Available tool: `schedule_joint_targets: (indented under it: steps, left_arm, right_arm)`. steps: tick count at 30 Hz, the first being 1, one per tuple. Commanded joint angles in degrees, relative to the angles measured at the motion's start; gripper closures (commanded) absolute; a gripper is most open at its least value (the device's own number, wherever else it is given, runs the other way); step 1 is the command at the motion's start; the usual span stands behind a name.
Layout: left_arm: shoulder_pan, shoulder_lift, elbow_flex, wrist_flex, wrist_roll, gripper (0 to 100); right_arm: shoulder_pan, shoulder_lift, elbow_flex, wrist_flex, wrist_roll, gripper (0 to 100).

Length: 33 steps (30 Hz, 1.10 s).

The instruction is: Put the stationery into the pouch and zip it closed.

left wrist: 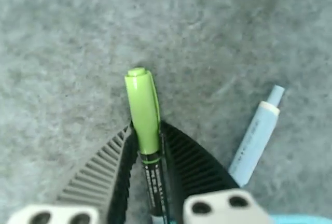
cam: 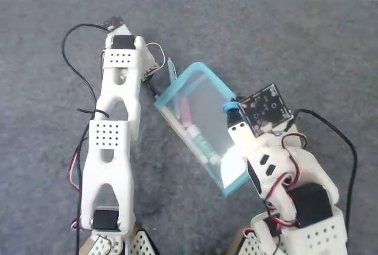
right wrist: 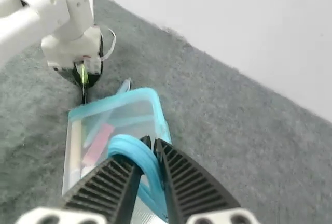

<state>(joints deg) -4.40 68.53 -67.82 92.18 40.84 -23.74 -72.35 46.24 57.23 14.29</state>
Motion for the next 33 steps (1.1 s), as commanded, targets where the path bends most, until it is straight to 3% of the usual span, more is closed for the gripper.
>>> schedule_joint_targets:
  steps: [1,8,20,27,33]
  left_arm:
    - [-0.44,-1.23,-7.25,2.29,-1.58,99]
    - [-1.14,-2.81,-28.0,8.26,-5.1,99]
    - [-3.69,-18.99,-28.44,6.15,-5.36,99]
    - [-3.87,-32.35,-28.26,8.35,-7.3,99]
    - [0.7,-40.44,-21.67,8.53,-9.41,99]
  right_arm:
    - [-2.42,-1.54,-0.53,-4.18,5.45,99.1]
    - [-8.75,-2.07,-7.47,-0.22,16.88,99.1]
    - [-36.09,-2.07,-21.89,14.81,19.34,99.1]
    - [-37.14,-2.15,-21.8,16.22,18.99,99.1]
    - [-37.76,-2.15,-22.07,15.52,18.9,99.1]
